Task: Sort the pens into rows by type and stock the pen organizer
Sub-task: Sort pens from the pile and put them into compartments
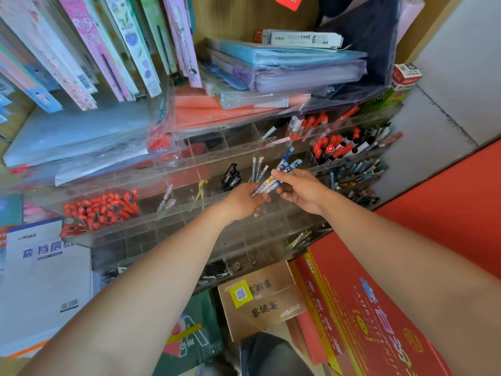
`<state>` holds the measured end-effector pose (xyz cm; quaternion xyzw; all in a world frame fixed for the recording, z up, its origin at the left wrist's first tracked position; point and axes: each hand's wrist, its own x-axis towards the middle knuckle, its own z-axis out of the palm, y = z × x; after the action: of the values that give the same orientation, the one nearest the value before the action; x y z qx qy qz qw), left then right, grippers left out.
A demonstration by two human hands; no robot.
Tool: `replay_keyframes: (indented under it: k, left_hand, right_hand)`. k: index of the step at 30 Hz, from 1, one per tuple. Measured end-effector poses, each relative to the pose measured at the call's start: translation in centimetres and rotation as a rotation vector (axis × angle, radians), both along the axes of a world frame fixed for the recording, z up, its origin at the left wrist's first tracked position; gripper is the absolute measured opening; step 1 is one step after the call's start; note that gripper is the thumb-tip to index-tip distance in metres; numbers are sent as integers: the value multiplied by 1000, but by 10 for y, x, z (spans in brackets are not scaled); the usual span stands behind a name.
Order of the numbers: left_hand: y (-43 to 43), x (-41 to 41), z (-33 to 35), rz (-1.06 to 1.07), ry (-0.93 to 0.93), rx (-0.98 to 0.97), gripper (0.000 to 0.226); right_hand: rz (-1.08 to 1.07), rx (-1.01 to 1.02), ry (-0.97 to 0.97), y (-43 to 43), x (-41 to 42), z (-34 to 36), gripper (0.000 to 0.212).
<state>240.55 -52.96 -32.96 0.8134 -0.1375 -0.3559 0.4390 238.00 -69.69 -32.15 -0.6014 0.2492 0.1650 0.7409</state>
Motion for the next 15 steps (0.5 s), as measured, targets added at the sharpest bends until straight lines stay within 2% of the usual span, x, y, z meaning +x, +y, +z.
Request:
replay_keyframes:
  k: [7,10,13,15]
  left_hand:
    - [-8,8,3,-25,-65,3,21]
    - [-7,10,7,-69,-44,43,23]
    - [-3,14,5,-94,-196,182,30]
    - [2,17,3,-29,-269,221,29]
  right_hand:
    - [-29,31,-60,-5,6,9,9]
    - [-39,-14,-73,-7,6,8,7]
    - [-159,-114,-111,-13,9,7,7]
    - [-255,-231,-144,-21,12,7,12]
